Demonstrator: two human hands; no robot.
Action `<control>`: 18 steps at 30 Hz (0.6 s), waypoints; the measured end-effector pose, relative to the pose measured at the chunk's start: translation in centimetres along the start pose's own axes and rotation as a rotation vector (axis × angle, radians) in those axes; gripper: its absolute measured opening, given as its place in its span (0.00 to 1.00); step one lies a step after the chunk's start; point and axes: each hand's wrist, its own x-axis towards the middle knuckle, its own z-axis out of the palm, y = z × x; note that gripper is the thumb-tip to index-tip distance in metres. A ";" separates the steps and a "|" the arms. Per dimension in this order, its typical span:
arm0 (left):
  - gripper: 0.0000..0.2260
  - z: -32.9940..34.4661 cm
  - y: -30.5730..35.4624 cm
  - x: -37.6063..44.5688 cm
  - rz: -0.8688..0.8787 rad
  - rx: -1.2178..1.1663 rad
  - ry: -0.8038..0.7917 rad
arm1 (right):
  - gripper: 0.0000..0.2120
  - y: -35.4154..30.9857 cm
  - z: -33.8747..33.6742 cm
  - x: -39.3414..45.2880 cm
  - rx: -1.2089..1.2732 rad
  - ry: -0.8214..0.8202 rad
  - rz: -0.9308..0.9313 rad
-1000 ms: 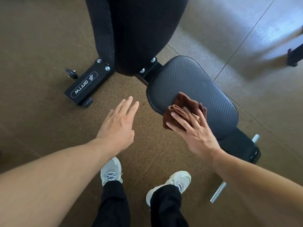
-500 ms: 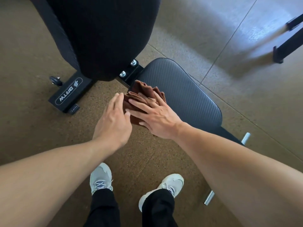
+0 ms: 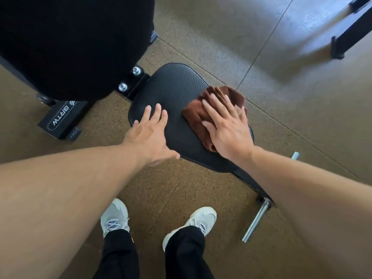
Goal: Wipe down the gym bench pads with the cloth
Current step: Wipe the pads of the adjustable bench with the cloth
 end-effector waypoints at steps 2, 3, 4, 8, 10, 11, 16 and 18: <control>0.58 0.2 -0.4 -0.3 0.026 0.016 -0.020 | 0.27 -0.4 -1.0 3.9 0.047 -0.052 0.019; 0.59 0.3 -0.6 -0.3 0.025 0.030 -0.021 | 0.28 -1.2 -1.6 6.6 0.077 -0.084 0.032; 0.59 0.4 -0.6 -0.3 0.022 0.050 -0.022 | 0.28 -2.4 -2.1 9.3 0.099 -0.117 0.048; 0.59 1.0 -0.5 0.0 0.029 0.109 -0.021 | 0.25 -9.5 -1.8 15.9 0.052 -0.236 -0.031; 0.59 1.2 -0.6 0.0 0.031 0.125 0.013 | 0.24 -10.8 -1.2 16.3 0.024 -0.221 -0.074; 0.59 1.2 -0.5 0.0 0.028 0.134 0.021 | 0.24 -10.6 -1.0 16.0 0.031 -0.188 -0.077; 0.58 1.1 -0.5 0.0 0.009 0.126 0.003 | 0.24 -6.5 -1.2 13.8 0.111 -0.100 -0.059; 0.56 0.9 -0.8 0.0 0.022 0.108 0.006 | 0.25 -4.8 -1.3 11.9 0.146 -0.080 -0.001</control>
